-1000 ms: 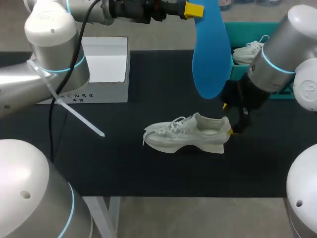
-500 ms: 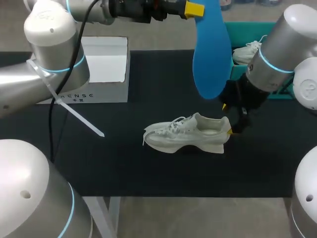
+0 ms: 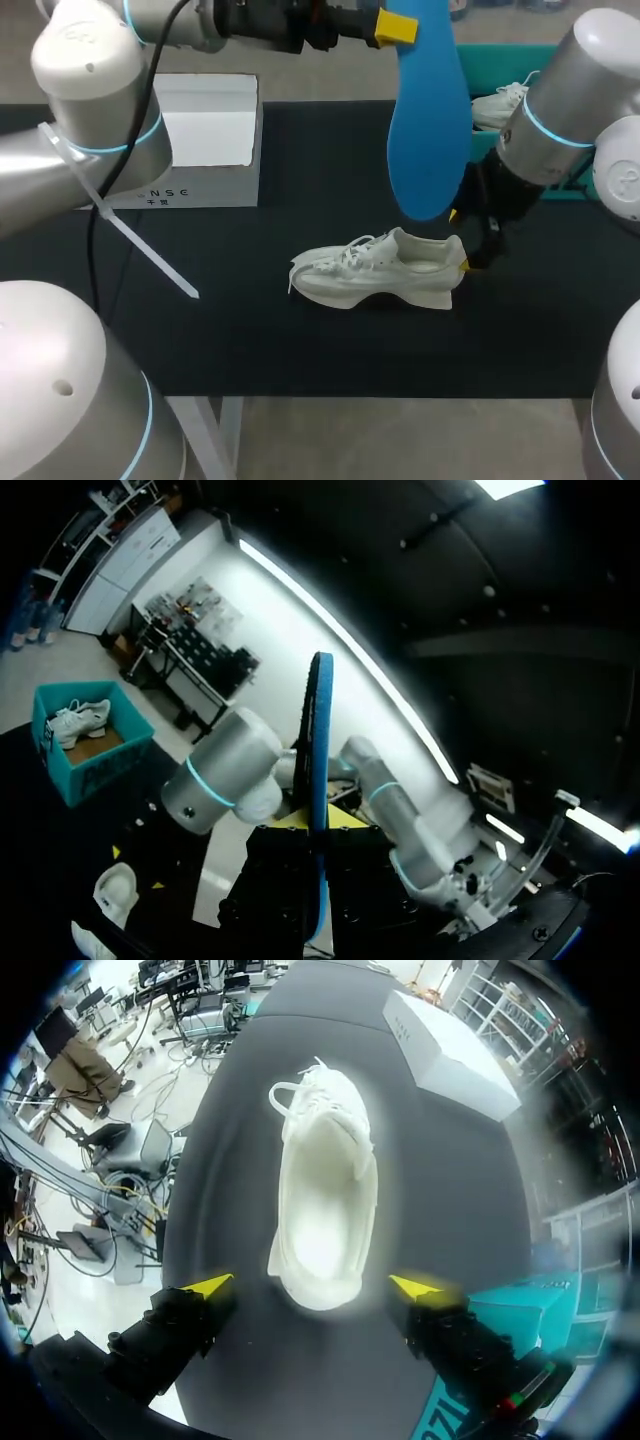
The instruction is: Take the shoe out of the shoebox, open the shoe tongue, remove and reinsert the insole, then place the shoe into the shoebox
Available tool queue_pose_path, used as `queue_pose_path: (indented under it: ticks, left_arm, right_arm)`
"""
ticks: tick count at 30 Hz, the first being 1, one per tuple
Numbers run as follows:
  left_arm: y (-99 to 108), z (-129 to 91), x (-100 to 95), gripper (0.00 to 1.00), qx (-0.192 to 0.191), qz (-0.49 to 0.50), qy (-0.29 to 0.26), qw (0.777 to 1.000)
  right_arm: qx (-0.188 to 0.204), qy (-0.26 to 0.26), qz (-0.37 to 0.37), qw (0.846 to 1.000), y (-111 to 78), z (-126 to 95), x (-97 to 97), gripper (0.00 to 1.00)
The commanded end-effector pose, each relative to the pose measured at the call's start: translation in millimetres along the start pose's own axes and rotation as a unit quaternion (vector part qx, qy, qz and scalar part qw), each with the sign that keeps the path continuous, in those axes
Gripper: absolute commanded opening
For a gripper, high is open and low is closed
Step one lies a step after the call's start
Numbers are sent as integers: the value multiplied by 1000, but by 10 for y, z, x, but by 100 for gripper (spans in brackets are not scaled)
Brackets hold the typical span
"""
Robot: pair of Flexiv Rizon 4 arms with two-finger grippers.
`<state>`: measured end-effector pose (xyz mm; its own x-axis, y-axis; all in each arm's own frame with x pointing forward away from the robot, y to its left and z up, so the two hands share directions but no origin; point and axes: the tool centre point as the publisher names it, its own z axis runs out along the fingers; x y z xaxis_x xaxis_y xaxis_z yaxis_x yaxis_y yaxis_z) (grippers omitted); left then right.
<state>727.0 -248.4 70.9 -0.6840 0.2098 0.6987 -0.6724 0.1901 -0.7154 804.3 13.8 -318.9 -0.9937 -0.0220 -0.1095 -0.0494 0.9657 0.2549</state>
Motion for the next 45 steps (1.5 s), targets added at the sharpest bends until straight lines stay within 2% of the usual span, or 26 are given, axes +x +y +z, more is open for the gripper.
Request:
queue_pose_path:
  ticks: [1, 3, 5, 14, 22, 31, 38, 45]
  left_arm:
    - [58, -144, 1, 0, 12, -3, -9, 1000]
    - [57, -181, -4, 0, 13, -8, -12, 1000]
    - [57, -190, -1, 0, -3, -15, -9, 1000]
    - [57, -190, -1, 0, -3, -15, -9, 1000]
    - [57, -190, -1, 0, -3, -15, -9, 1000]
    - [57, -190, -1, 0, -3, -15, -9, 1000]
    - [57, -190, -1, 0, -3, -15, -9, 1000]
    - [57, -190, -1, 0, -3, -15, -9, 1000]
  right_arm:
    - [1, -1, 0, 1000, -5, 0, 10, 100]
    - [1, -1, 0, 1000, -5, 0, 10, 100]
    - [1, -1, 0, 1000, -5, 0, 10, 100]
    - [1, -1, 0, 1000, -5, 0, 10, 100]
    - [-13, -18, 32, 999, 427, 92, -81, 100]
    - [-1, -33, 71, 997, 656, 263, -196, 100]
    - [12, -38, 82, 996, 690, 392, -287, 100]
    - [31, -28, 93, 995, 549, 507, -421, 100]
